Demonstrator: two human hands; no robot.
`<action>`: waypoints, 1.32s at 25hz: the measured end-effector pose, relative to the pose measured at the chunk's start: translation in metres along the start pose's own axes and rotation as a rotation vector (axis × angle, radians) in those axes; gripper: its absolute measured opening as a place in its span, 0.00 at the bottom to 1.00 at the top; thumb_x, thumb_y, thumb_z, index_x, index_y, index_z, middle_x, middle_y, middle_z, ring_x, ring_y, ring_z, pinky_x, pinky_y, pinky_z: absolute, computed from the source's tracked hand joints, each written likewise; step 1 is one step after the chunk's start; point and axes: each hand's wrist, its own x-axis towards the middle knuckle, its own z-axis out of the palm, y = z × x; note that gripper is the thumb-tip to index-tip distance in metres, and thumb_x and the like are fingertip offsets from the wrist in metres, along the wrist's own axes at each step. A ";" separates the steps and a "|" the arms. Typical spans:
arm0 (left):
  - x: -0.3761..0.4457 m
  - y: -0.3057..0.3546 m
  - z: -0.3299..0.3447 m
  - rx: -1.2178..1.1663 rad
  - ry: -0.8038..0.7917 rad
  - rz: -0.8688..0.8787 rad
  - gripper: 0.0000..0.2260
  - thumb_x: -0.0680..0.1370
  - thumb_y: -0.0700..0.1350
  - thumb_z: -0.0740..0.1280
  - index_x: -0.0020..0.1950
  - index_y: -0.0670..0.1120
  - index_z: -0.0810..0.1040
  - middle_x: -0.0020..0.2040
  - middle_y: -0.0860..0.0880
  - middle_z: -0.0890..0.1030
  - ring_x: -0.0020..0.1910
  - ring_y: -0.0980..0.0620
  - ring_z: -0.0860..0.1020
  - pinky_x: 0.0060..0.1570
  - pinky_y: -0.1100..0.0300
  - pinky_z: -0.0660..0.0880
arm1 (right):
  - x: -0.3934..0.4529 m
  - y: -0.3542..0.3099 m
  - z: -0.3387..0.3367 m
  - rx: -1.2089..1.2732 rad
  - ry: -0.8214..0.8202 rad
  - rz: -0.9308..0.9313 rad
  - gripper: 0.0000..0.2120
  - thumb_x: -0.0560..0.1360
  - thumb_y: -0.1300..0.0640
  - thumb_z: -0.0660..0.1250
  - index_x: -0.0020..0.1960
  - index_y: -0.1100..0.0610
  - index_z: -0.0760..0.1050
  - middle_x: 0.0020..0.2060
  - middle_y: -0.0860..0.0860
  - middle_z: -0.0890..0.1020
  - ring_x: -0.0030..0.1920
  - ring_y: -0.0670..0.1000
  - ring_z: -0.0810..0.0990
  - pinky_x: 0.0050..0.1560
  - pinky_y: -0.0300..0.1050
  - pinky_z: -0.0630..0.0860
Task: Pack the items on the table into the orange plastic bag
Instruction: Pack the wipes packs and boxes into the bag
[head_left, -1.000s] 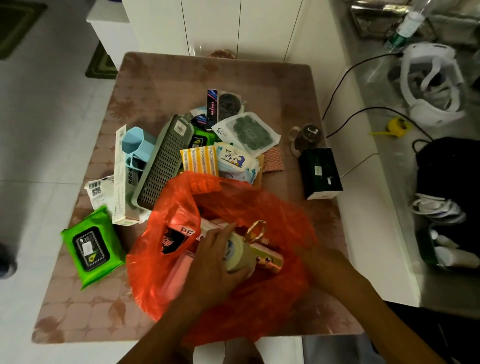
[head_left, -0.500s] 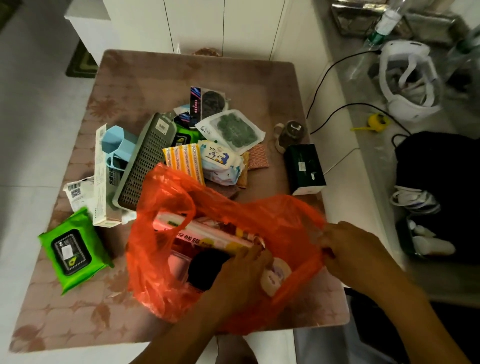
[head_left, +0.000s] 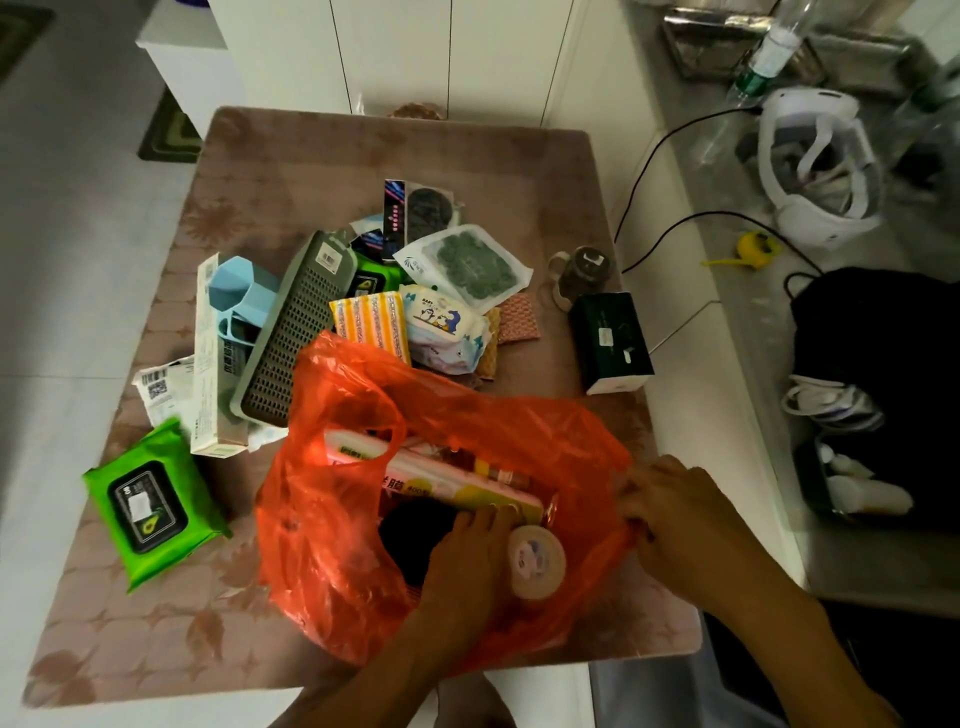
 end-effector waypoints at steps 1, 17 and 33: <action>0.000 0.001 -0.007 -0.015 0.072 0.025 0.29 0.71 0.56 0.72 0.69 0.51 0.69 0.67 0.49 0.73 0.65 0.48 0.71 0.62 0.54 0.72 | -0.001 -0.008 -0.004 -0.015 -0.017 0.004 0.09 0.72 0.52 0.72 0.52 0.48 0.80 0.58 0.46 0.80 0.61 0.52 0.75 0.61 0.47 0.68; -0.058 -0.247 -0.117 -0.518 0.692 -1.006 0.52 0.60 0.49 0.81 0.76 0.48 0.53 0.71 0.35 0.65 0.66 0.32 0.67 0.61 0.37 0.68 | 0.086 -0.145 0.048 0.295 0.230 -0.194 0.14 0.73 0.54 0.57 0.54 0.47 0.77 0.59 0.44 0.77 0.60 0.49 0.73 0.61 0.44 0.68; -0.072 -0.085 -0.209 -0.690 0.619 -0.148 0.47 0.60 0.56 0.80 0.74 0.62 0.58 0.65 0.57 0.72 0.59 0.58 0.76 0.48 0.59 0.80 | 0.080 -0.172 -0.010 1.847 0.011 0.000 0.30 0.65 0.48 0.78 0.64 0.49 0.72 0.56 0.55 0.83 0.53 0.60 0.83 0.49 0.54 0.80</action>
